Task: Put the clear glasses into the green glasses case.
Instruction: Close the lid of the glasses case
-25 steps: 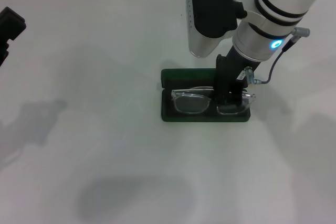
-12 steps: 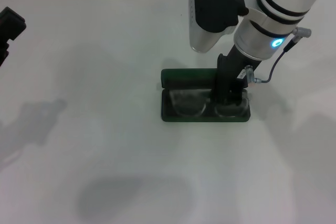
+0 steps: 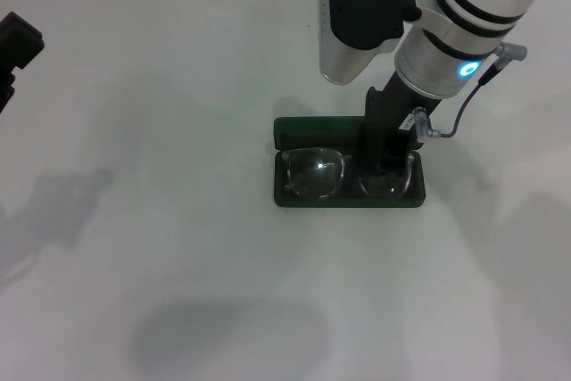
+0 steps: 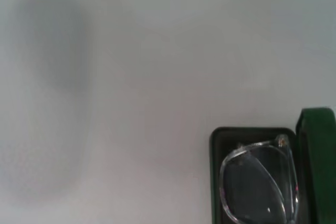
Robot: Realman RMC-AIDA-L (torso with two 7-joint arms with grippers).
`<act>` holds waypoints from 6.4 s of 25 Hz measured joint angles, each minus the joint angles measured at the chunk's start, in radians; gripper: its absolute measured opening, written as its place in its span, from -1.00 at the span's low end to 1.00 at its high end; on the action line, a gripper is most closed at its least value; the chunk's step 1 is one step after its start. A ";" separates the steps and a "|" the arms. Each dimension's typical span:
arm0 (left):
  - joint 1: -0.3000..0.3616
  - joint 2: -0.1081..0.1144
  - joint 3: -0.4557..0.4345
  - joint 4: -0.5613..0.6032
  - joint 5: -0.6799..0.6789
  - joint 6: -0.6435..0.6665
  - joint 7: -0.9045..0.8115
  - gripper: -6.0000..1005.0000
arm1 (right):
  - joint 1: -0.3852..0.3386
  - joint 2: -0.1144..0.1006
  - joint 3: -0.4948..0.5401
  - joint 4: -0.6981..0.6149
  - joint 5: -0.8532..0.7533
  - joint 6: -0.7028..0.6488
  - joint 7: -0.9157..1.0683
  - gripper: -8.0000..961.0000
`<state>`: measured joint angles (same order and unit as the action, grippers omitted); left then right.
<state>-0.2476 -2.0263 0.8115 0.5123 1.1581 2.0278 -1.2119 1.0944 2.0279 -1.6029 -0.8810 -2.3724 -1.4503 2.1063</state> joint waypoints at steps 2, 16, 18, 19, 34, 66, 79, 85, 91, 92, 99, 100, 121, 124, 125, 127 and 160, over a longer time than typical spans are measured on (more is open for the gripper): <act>0.001 0.000 0.000 0.000 0.000 0.000 0.000 -0.89 | -0.003 0.000 0.001 -0.010 0.013 -0.005 0.002 -0.70; -0.020 0.010 -0.009 0.006 -0.022 0.000 -0.019 -0.88 | -0.370 -0.004 0.002 -0.452 0.226 0.068 -0.006 -0.62; -0.035 0.011 -0.007 0.008 -0.017 -0.001 -0.020 -0.88 | -0.504 -0.006 0.008 -0.514 0.333 0.146 -0.083 -0.61; -0.044 0.011 -0.005 0.009 -0.010 -0.001 -0.021 -0.88 | -0.568 -0.007 0.018 -0.534 0.403 0.174 -0.146 -0.61; -0.315 0.002 0.000 0.006 0.262 -0.231 -0.084 -0.76 | -0.936 -0.017 0.459 -0.061 1.341 -0.281 -0.825 -0.53; -0.517 -0.079 0.307 -0.230 0.315 -0.870 0.019 -0.67 | -0.798 -0.039 0.863 0.417 1.195 -0.501 -1.054 -0.20; -0.540 -0.081 0.333 -0.249 0.313 -0.945 0.030 -0.66 | -0.774 -0.035 0.864 0.418 1.182 -0.456 -1.055 -0.20; -0.565 -0.081 0.431 -0.254 0.299 -0.984 0.020 -0.66 | -0.772 -0.035 0.864 0.418 1.179 -0.443 -1.056 -0.20; -0.565 -0.081 0.544 -0.248 0.202 -1.001 0.020 -0.65 | -0.771 -0.033 0.864 0.418 1.177 -0.436 -1.056 -0.20; -0.563 -0.081 0.550 -0.246 0.197 -1.003 0.020 -0.65 | -0.771 -0.033 0.864 0.418 1.177 -0.433 -1.056 -0.20; -0.555 -0.080 0.555 -0.245 0.196 -0.997 0.021 -0.65 | -0.771 -0.032 0.864 0.418 1.177 -0.427 -1.056 -0.20; -0.555 -0.080 0.555 -0.245 0.197 -0.996 0.020 -0.65 | -0.771 -0.033 0.864 0.418 1.177 -0.427 -1.056 -0.20; -0.499 -0.078 0.654 -0.161 0.137 -0.954 0.017 -0.63 | -0.781 -0.032 0.863 0.418 1.165 -0.435 -1.054 -0.20; -0.499 -0.075 0.654 -0.132 0.137 -0.933 0.005 -0.63 | -0.787 -0.032 0.864 0.418 1.165 -0.439 -1.053 -0.20; -0.499 -0.075 0.654 -0.129 0.137 -0.929 0.003 -0.63 | -0.789 -0.032 0.865 0.418 1.165 -0.442 -1.053 -0.20; -0.499 -0.075 0.654 -0.123 0.139 -0.921 -0.003 -0.63 | -0.792 -0.032 0.869 0.418 1.164 -0.447 -1.052 -0.20; -0.471 -0.078 0.789 -0.116 0.132 -0.917 0.010 -0.61 | -0.795 -0.032 0.873 0.418 1.164 -0.450 -1.048 -0.13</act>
<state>-0.7190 -2.1047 1.6002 0.3964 1.2900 1.1113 -1.2024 0.2997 1.9957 -0.7301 -0.4627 -1.2087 -1.9001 1.0583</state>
